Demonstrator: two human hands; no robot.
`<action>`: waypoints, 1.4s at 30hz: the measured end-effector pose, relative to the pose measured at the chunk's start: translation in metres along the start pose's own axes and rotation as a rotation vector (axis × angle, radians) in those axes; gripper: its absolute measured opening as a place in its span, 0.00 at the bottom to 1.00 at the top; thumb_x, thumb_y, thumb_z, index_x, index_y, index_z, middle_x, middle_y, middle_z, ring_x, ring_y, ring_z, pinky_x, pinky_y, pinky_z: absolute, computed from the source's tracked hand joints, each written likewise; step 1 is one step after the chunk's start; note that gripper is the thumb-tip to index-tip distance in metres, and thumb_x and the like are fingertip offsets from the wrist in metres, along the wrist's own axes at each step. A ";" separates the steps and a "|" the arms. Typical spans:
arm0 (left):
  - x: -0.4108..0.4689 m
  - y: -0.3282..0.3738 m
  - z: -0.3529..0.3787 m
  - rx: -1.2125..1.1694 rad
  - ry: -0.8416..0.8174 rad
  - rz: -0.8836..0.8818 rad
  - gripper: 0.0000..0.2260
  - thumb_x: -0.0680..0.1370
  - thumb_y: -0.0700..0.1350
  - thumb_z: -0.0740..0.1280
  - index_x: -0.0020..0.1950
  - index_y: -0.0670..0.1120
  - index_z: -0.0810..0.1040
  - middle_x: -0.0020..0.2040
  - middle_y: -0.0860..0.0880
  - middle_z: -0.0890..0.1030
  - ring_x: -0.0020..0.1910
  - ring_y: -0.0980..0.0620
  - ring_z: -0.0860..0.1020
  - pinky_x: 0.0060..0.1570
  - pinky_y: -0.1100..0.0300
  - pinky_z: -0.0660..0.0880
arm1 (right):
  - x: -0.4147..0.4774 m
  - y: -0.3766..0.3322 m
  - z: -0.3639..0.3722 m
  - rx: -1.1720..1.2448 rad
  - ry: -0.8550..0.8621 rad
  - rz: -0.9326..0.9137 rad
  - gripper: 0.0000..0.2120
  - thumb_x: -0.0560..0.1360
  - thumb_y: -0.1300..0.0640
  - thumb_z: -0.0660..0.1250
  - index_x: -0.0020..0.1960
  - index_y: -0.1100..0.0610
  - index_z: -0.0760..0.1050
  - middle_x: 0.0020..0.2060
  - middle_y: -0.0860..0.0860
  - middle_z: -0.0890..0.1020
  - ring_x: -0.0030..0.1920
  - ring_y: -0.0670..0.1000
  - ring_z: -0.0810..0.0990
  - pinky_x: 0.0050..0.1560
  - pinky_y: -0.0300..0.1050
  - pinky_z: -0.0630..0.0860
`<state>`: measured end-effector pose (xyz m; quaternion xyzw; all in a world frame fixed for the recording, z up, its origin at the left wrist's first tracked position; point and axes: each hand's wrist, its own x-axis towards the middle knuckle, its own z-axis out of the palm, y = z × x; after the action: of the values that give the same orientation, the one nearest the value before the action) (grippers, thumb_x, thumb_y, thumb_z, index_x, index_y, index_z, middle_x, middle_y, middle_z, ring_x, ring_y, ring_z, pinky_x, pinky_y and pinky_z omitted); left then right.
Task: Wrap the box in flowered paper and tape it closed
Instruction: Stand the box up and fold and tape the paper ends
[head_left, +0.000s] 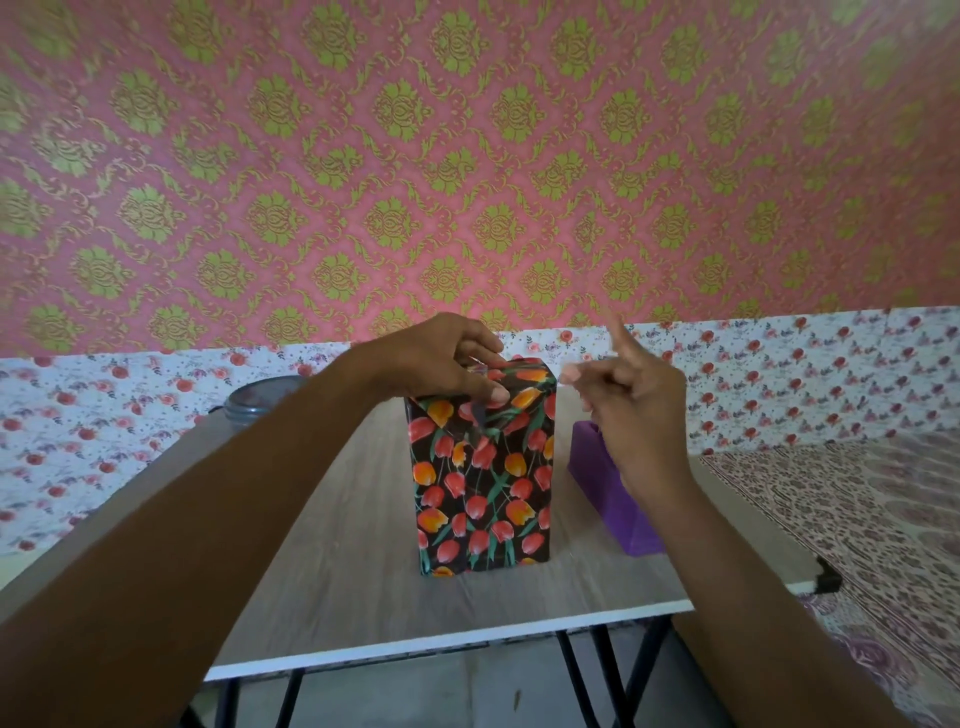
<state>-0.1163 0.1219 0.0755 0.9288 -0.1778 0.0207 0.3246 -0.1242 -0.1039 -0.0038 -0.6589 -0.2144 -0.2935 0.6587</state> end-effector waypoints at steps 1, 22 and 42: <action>0.000 0.001 0.000 0.005 0.001 0.000 0.31 0.71 0.52 0.79 0.71 0.47 0.73 0.63 0.53 0.81 0.58 0.55 0.80 0.53 0.63 0.78 | 0.009 -0.009 0.005 -0.035 -0.019 0.035 0.34 0.75 0.62 0.75 0.78 0.56 0.67 0.33 0.51 0.85 0.29 0.41 0.76 0.45 0.42 0.78; 0.008 -0.004 0.001 -0.005 0.013 -0.008 0.33 0.69 0.50 0.81 0.71 0.44 0.74 0.63 0.51 0.80 0.62 0.52 0.79 0.59 0.61 0.76 | 0.110 -0.051 0.065 -0.592 -0.700 0.621 0.20 0.69 0.69 0.78 0.56 0.70 0.73 0.28 0.57 0.77 0.24 0.49 0.69 0.23 0.39 0.59; 0.007 -0.002 0.000 0.000 -0.003 0.044 0.27 0.70 0.48 0.80 0.66 0.42 0.78 0.59 0.51 0.83 0.57 0.56 0.82 0.54 0.69 0.79 | 0.129 -0.055 0.088 -1.006 -0.824 0.604 0.10 0.75 0.63 0.75 0.44 0.62 0.73 0.30 0.54 0.80 0.25 0.47 0.74 0.21 0.35 0.63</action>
<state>-0.1091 0.1217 0.0754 0.9248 -0.1986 0.0262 0.3236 -0.0573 -0.0273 0.1266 -0.9705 -0.0927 0.1112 0.1930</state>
